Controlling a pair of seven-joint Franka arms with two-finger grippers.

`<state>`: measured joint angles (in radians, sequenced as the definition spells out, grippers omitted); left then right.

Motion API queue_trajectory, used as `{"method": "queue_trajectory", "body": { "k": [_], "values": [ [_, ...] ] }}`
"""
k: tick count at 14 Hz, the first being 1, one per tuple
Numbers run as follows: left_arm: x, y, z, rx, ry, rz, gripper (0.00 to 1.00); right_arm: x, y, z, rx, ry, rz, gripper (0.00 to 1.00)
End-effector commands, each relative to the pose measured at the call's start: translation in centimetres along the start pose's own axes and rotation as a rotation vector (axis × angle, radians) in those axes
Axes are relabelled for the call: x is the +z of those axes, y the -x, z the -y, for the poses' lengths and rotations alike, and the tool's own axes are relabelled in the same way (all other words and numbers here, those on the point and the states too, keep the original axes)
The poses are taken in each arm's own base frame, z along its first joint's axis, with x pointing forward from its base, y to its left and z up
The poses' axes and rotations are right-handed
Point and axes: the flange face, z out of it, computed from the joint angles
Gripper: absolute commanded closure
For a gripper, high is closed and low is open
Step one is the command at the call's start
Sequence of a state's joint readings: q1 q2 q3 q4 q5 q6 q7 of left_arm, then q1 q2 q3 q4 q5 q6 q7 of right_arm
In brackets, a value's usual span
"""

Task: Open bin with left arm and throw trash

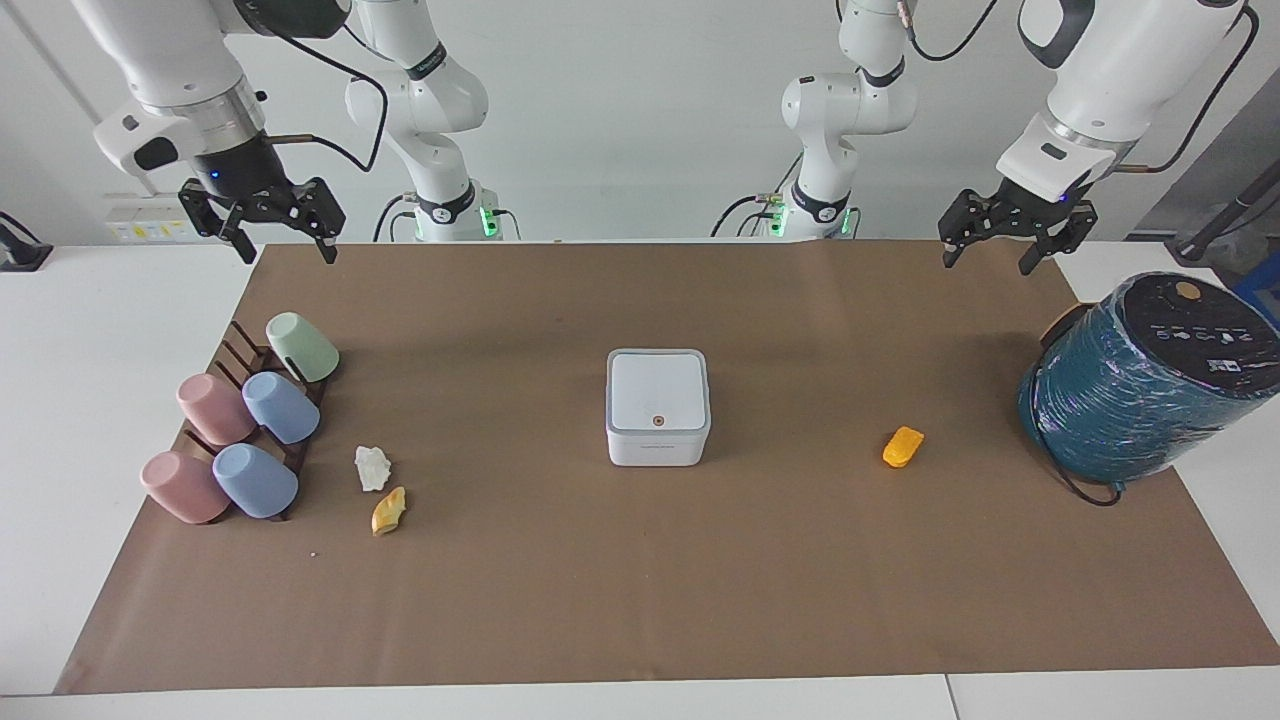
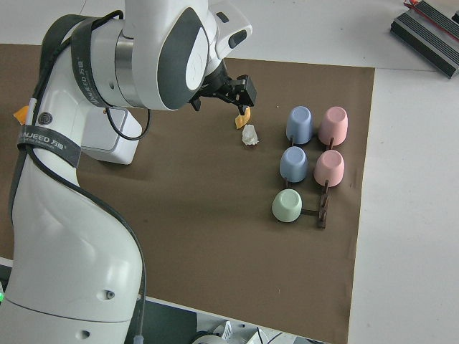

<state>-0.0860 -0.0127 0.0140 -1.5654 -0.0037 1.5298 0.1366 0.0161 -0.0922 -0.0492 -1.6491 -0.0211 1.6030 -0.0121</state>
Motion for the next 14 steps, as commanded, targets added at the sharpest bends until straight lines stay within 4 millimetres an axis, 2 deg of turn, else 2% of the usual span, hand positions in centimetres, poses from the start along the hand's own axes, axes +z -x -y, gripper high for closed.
{"method": "queue_trajectory", "body": {
  "k": [1,6,10,11,12,13,14],
  "values": [
    [-0.5,0.5,0.2,-0.014,0.003,0.0,0.0,-0.2,0.5,-0.2,-0.012,0.005,0.0,0.0],
    [-0.4,0.5,0.1,-0.015,0.003,0.001,0.0,0.1,0.6,0.2,0.039,-0.004,0.0,0.0],
    [0.3,-0.1,-1.9,0.003,-0.004,-0.056,0.0,0.0,0.8,0.3,0.053,-0.007,0.002,0.0],
    [0.3,-0.7,-3.3,0.02,-0.008,-0.099,0.0,0.1,0.8,0.3,0.053,-0.007,0.003,0.0],
    [0.3,-1.0,-5.1,0.049,-0.008,-0.117,0.04,0.1,0.7,0.3,0.053,-0.007,0.002,0.0],
    [0.3,-1.2,-6.3,0.069,-0.008,-0.126,0.3,0.1,0.7,0.3,0.051,-0.007,0.0,0.0],
    [0.4,-1.4,-7.7,0.093,-0.007,-0.134,0.51,0.1,0.7,0.3,0.051,-0.007,0.0,0.0]
  ]
}}
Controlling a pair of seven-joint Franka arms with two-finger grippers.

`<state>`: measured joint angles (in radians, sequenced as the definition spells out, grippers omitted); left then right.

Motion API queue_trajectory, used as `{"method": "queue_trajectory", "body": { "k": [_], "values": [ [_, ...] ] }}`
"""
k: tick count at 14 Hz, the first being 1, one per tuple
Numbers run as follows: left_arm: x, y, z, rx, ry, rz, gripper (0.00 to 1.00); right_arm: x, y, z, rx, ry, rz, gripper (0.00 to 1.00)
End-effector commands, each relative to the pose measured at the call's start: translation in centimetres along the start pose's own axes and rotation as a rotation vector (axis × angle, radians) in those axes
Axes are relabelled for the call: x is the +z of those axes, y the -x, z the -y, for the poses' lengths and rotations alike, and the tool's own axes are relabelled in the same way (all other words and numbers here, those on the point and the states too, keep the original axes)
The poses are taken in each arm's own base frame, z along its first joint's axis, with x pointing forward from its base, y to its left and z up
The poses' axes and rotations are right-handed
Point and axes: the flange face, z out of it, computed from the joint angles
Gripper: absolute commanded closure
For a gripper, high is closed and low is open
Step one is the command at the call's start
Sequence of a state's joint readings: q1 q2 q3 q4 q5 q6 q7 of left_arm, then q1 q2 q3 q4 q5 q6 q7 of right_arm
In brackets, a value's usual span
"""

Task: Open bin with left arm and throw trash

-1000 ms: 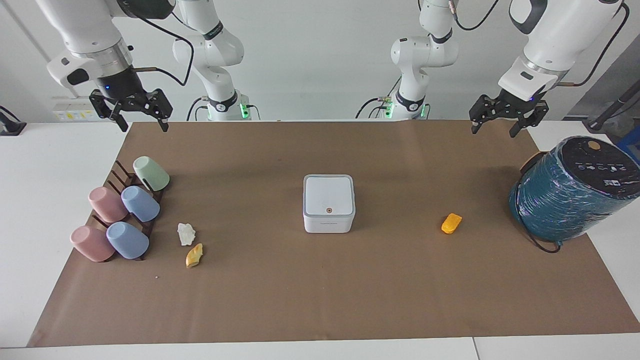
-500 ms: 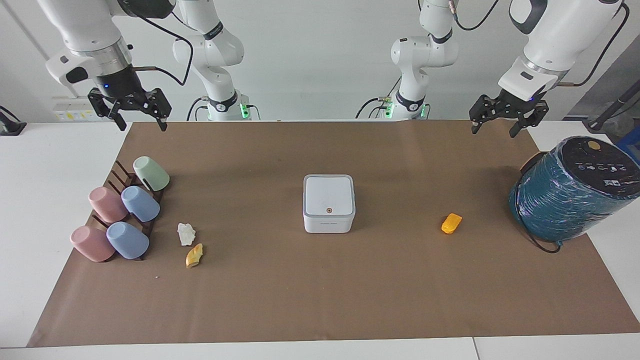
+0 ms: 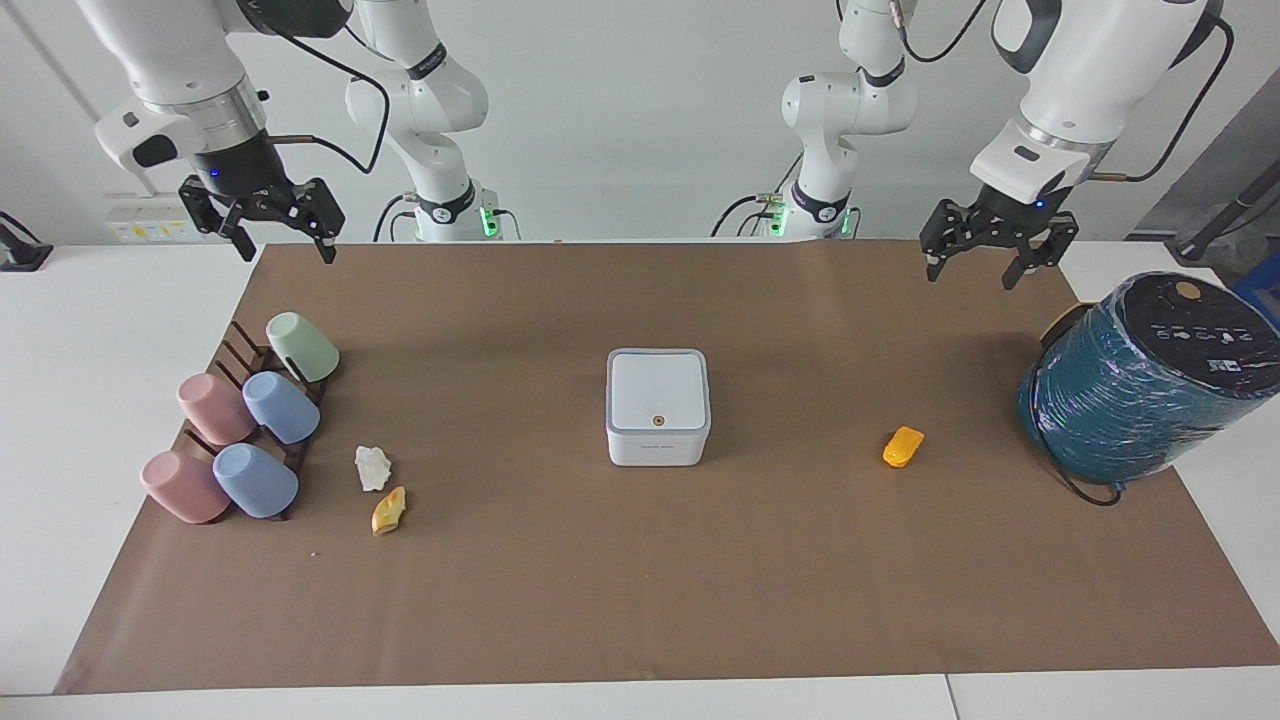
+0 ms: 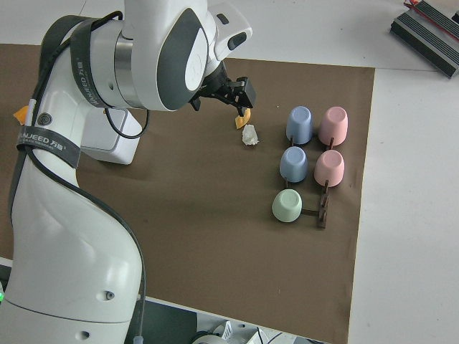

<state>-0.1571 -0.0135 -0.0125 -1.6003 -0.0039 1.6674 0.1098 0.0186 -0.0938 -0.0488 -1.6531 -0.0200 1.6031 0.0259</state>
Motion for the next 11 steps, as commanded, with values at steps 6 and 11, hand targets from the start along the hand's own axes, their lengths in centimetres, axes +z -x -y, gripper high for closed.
{"method": "queue_trajectory", "body": {
  "k": [6,11],
  "values": [
    [5.0,-1.6,-11.2,0.17,0.018,-0.132,1.0,1.0,-0.4,0.2,0.002,-0.006,-0.037,0.0],
    [11.5,-4.6,-19.9,0.197,0.055,-0.218,1.0,7.5,-4.5,0.6,-0.047,-0.004,-0.091,0.0]
  ]
}}
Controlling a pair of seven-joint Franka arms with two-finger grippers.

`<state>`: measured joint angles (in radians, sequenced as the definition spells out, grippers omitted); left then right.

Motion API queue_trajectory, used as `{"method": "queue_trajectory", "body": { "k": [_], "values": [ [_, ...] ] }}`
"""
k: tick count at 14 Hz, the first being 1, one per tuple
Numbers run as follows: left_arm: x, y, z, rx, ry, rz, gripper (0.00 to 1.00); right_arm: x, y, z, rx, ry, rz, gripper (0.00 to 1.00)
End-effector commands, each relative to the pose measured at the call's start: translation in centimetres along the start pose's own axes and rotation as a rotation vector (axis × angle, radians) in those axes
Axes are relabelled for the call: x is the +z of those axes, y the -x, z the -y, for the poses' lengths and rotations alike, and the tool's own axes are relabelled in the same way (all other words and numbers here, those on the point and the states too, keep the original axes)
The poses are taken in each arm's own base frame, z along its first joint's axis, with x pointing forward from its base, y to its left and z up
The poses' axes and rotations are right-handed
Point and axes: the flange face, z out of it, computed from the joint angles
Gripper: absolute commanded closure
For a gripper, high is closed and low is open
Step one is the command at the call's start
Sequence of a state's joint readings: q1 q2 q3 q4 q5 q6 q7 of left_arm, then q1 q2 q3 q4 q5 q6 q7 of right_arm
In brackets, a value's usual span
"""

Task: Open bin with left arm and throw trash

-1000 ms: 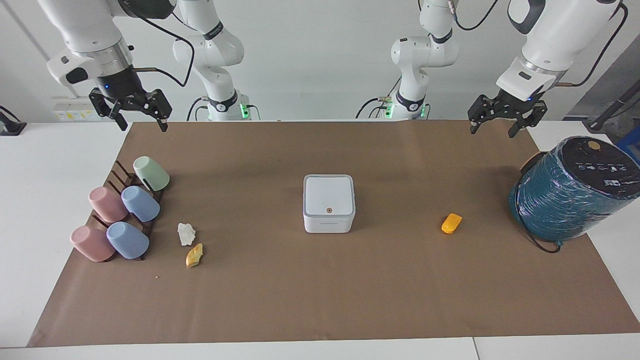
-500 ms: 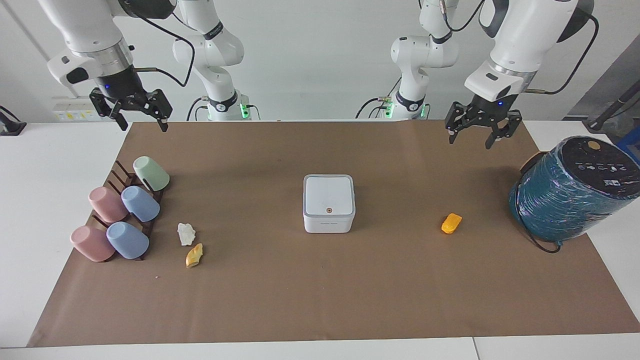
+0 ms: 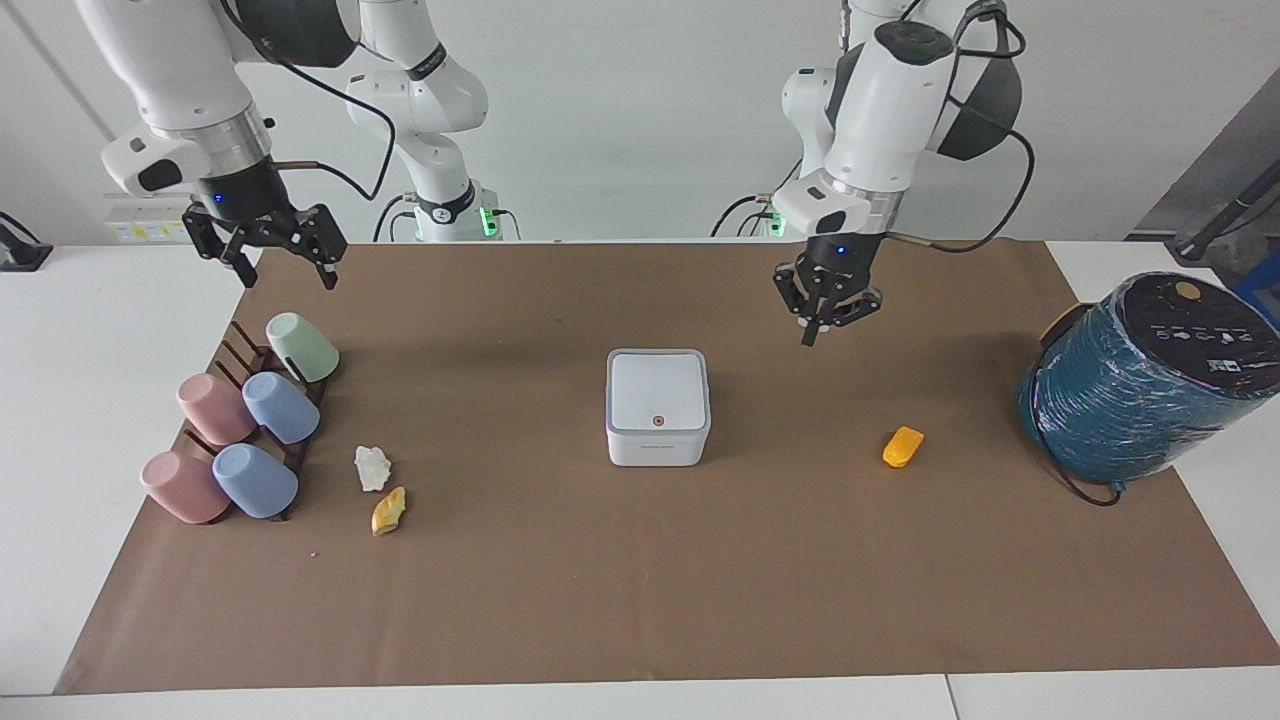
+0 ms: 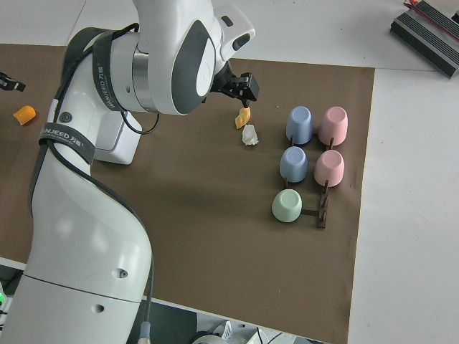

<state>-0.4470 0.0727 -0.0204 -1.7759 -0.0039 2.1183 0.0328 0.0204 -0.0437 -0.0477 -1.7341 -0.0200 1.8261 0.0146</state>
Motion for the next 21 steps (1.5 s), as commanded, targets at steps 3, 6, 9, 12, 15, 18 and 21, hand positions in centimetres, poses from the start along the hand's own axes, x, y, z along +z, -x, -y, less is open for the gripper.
{"method": "queue_trajectory", "body": {
  "k": [3,6,9,12,15,18,21],
  "values": [
    [5.2,-2.1,-5.7,-0.033,0.034,-0.098,1.0,9.2,-4.0,0.5,-0.058,-0.004,-0.013,0.0],
    [7.8,-2.8,-8.0,-0.053,0.054,-0.13,1.0,16.3,-5.9,0.7,-0.12,0.001,-0.027,0.0],
    [10.4,-2.8,-9.7,-0.06,0.065,-0.134,1.0,22.3,-4.9,0.9,-0.145,0.004,-0.027,0.0],
    [11.6,-2.4,-10.7,-0.069,0.069,-0.118,1.0,26.0,-3.9,1.0,-0.186,0.005,-0.022,0.0],
    [13.1,-2.2,-11.4,-0.063,0.071,-0.111,1.0,28.4,-2.7,1.1,-0.186,0.002,0.003,0.0],
    [15.1,-2.0,-11.7,-0.065,0.07,-0.099,1.0,28.8,-2.2,1.4,-0.199,0.0,0.014,0.1],
    [15.5,-1.9,-11.7,-0.065,0.068,-0.087,1.0,29.7,-1.4,1.3,-0.202,-0.001,0.04,0.84]
  ]
}}
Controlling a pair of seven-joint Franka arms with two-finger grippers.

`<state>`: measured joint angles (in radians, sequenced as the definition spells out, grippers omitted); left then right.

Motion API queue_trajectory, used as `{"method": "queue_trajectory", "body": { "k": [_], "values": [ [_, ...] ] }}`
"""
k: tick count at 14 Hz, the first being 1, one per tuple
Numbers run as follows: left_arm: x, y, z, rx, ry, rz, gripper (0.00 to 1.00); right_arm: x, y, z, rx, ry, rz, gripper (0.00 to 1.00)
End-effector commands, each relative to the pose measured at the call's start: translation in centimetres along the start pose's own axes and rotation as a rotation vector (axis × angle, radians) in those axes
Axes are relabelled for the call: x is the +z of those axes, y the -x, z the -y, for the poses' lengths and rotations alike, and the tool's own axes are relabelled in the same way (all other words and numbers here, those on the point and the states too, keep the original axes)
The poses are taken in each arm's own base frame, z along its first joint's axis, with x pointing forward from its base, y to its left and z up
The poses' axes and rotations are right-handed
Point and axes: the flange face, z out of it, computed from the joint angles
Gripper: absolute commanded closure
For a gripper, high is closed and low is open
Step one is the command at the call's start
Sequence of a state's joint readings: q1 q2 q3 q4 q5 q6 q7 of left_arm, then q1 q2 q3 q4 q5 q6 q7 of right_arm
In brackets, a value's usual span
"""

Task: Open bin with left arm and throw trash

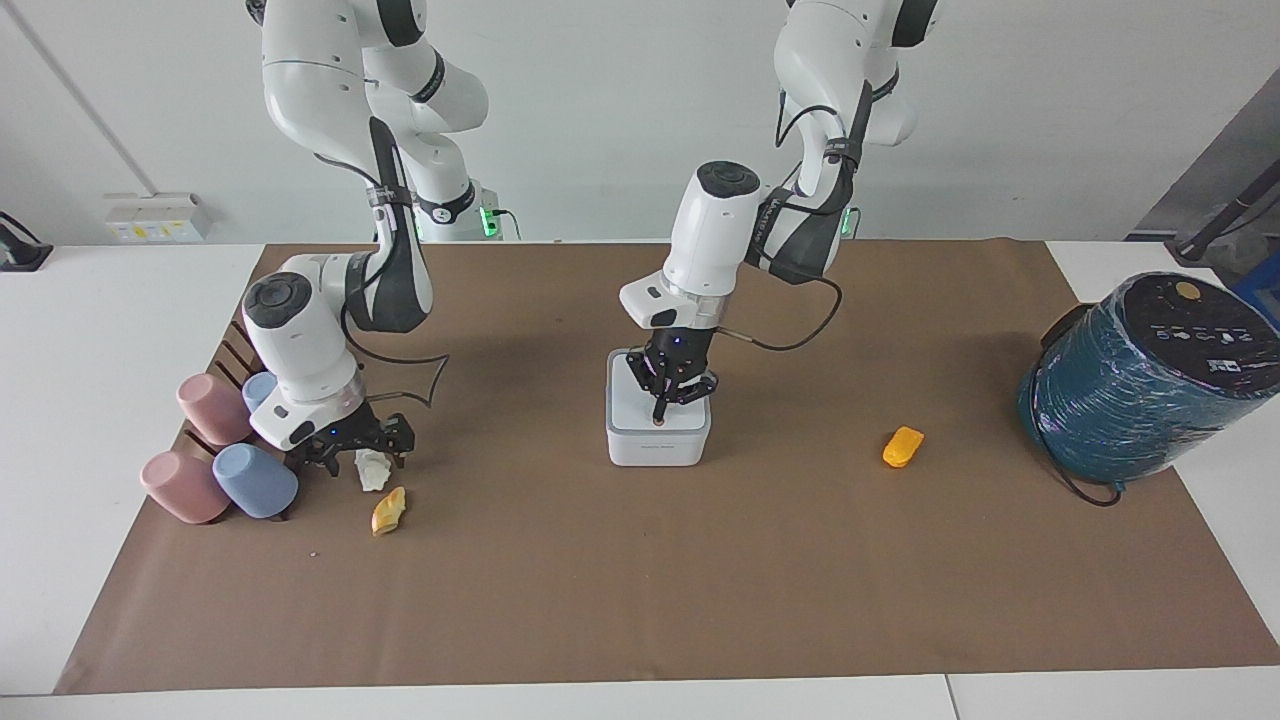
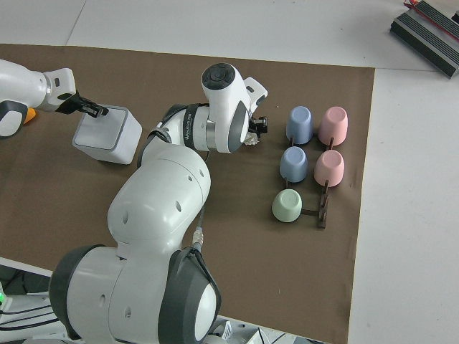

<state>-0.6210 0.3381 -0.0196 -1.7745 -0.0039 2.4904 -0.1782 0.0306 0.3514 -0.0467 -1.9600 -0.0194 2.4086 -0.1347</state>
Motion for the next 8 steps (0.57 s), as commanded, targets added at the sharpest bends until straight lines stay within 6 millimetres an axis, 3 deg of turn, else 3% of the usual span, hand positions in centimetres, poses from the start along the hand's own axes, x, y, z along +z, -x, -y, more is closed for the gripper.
{"method": "queue_trajectory", "body": {
  "k": [1,3,5,8],
  "values": [
    [1.5,0.5,0.0,-0.016,-0.002,0.022,1.0,0.2,0.8,-0.1,-0.021,-0.009,0.001,1.0],
    [0.0,0.1,0.0,-0.019,-0.005,0.037,1.0,0.0,0.5,-0.2,-0.014,-0.008,0.0,1.0],
    [-3.6,0.1,0.0,-0.019,-0.01,0.064,1.0,-0.4,0.2,-0.2,-0.01,-0.007,-0.006,1.0],
    [-8.4,0.8,0.9,-0.031,-0.027,0.137,1.0,-4.2,-1.3,-0.2,0.004,-0.012,0.017,1.0]
  ]
}}
